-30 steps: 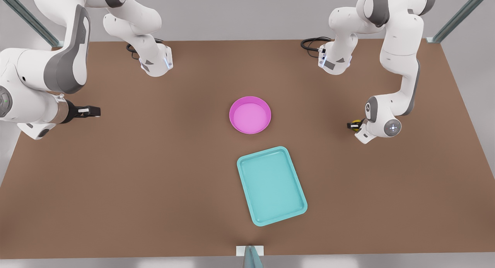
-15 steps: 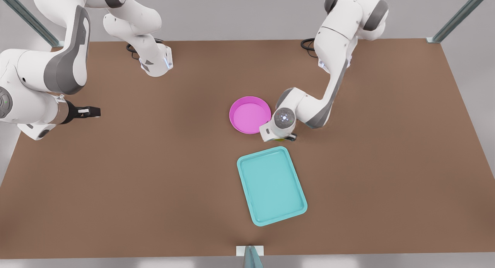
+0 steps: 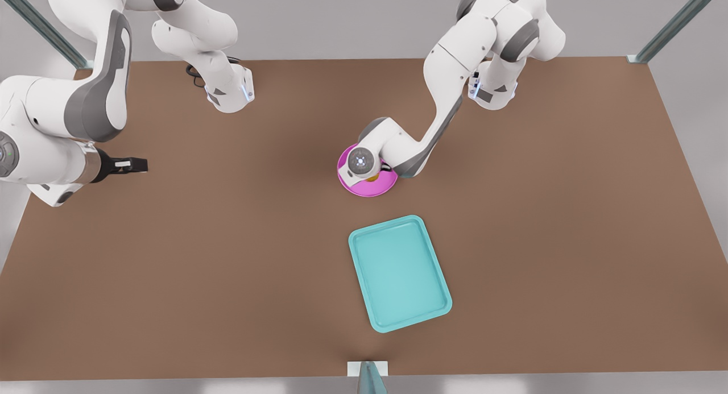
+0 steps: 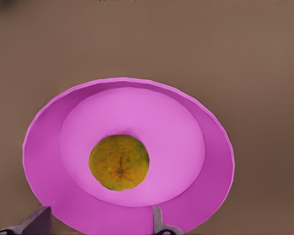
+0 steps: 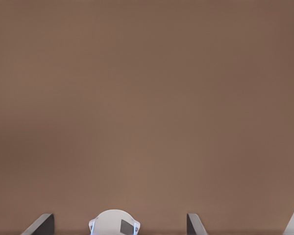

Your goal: Place the orange on the plate with the left arm and the plate on the tray with the right arm

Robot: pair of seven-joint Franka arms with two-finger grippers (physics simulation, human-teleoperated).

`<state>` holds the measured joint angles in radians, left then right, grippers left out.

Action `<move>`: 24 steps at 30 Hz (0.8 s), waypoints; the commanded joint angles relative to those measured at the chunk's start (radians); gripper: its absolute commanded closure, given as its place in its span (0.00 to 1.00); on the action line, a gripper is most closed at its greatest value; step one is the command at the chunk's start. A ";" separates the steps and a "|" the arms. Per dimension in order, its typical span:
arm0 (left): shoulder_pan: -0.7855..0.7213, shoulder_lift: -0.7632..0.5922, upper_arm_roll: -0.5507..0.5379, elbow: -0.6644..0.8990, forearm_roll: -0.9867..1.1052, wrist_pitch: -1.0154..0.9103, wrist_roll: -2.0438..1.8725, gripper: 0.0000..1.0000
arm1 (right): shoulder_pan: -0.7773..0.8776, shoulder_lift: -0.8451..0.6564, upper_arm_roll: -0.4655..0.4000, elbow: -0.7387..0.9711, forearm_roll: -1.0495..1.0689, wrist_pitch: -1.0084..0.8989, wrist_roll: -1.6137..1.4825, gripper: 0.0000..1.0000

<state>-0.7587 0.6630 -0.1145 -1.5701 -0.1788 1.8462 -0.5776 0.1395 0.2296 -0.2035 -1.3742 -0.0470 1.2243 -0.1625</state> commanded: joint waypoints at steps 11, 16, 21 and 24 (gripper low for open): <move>0.610 -0.422 0.115 0.317 0.048 -0.677 0.383 0.00 | 0.149 0.200 0.177 -0.289 0.314 0.714 0.294 0.00; 0.618 -0.507 0.091 0.226 0.188 -0.552 0.398 0.00 | 0.170 0.168 0.260 -0.572 0.529 1.047 0.298 0.00; 0.618 -0.451 0.087 0.229 0.174 -0.545 0.384 0.00 | 0.206 0.278 0.337 -0.533 0.608 1.060 0.297 0.00; 0.615 -0.444 0.085 0.229 0.173 -0.521 0.386 0.00 | 0.272 0.312 0.343 -0.517 0.653 1.097 0.296 0.00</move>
<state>-0.1433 0.2190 -0.0286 -1.3412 -0.0077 1.3114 -0.3259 0.3981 0.5342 0.1378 -1.8943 0.5570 2.2069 0.0192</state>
